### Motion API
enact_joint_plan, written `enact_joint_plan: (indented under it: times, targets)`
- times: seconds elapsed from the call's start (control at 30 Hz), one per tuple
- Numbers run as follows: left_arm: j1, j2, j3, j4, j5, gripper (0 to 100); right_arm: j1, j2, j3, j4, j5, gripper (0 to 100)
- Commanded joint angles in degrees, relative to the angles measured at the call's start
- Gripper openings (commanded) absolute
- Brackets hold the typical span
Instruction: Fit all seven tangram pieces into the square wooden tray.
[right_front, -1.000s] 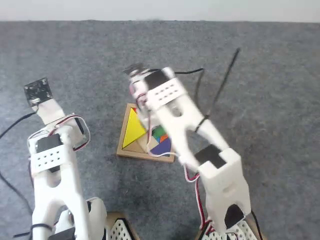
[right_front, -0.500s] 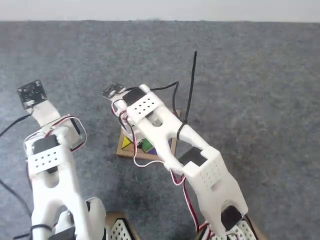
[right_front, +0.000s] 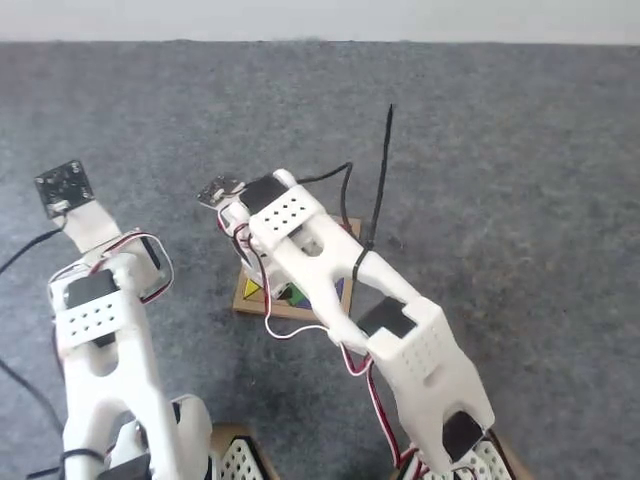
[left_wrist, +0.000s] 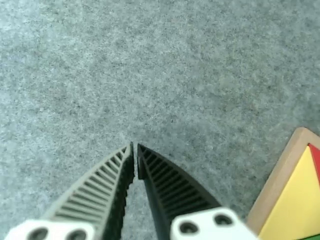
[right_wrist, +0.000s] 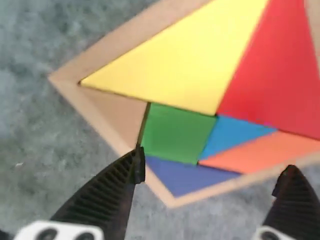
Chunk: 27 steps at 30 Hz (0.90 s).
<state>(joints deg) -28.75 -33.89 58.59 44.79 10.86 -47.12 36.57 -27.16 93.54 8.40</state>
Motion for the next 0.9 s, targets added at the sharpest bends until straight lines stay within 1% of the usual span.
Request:
enact_joint_plan:
  times: [0.0, 0.2, 0.23, 0.3, 0.4, 0.5, 0.57, 0.63, 0.7, 0.8, 0.87]
  targets:
    - [-0.35, -2.11, -0.66, -0.97, -0.26, 1, -0.31, -7.52, -1.58, 2.77, 0.53, 30.3]
    - [-0.35, -2.11, -0.66, -0.97, -0.26, 1, 0.04, -11.21, 5.54, 0.66, 1.05, 1.2]
    - [-0.35, -2.11, -0.66, -0.97, -0.26, 1, -0.04, -12.18, 7.82, -0.57, 1.05, 0.2]
    - [-0.35, -2.11, -0.66, -0.88, -0.26, 1, 0.4, -14.64, 12.75, -4.88, 1.05, 3.5]
    - [-0.35, -2.11, -0.66, -0.88, -0.26, 1, 1.71, -17.8, 20.84, -14.37, 2.9, 0.6]
    - [-0.35, -2.11, -0.66, -0.88, -0.26, 1, 3.12, -18.68, 28.31, -25.1, 4.48, 0.8]
    - [-0.35, -2.11, -0.66, -0.88, -0.26, 1, 3.38, -18.07, 32.18, -29.67, 5.19, 0.8]
    - [-0.35, -2.11, -0.66, -0.88, -0.35, 1, 3.38, -18.59, 33.32, -28.79, 6.15, 0.8]
    - [-0.35, -2.11, -0.66, -0.88, -0.35, 1, 3.38, -22.02, 32.7, -24.48, 6.68, 0.8]
    - [-0.26, -2.11, -0.57, -0.79, -0.35, 1, 3.47, -32.31, 32.53, -18.24, 6.68, 0.8]
    - [-0.18, -2.2, -0.57, -0.79, -0.35, 1, 4.7, -40.84, 34.2, -15.87, 6.68, 0.8]
